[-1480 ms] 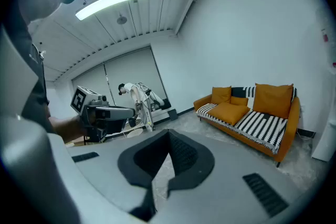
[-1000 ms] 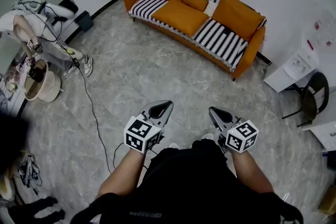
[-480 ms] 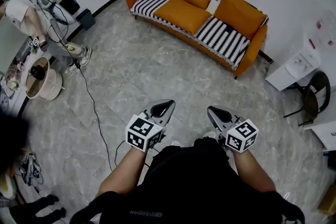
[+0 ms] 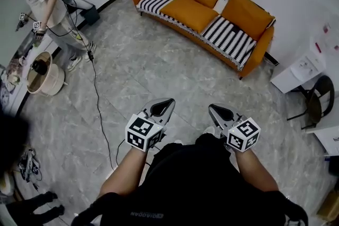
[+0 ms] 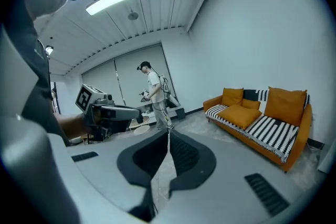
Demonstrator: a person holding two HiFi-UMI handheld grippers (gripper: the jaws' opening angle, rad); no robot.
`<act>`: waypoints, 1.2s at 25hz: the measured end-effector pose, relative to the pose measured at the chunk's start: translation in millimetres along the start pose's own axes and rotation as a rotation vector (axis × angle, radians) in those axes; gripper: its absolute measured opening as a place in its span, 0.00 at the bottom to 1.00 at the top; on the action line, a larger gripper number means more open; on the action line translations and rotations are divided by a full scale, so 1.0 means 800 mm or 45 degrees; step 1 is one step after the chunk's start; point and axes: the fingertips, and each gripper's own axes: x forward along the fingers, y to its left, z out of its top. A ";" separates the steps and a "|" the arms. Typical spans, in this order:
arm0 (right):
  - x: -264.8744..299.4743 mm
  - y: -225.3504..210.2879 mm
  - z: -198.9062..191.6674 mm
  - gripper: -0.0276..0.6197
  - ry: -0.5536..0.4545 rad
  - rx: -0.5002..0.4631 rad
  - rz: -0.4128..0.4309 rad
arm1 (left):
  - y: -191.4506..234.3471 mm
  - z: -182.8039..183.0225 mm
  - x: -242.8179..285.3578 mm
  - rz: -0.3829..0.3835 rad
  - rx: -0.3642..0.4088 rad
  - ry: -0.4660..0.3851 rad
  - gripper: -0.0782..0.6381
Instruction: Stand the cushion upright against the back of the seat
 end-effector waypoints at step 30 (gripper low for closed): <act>0.207 -0.104 0.073 0.10 0.031 0.080 0.052 | 0.189 0.045 0.040 0.170 -0.086 0.028 0.13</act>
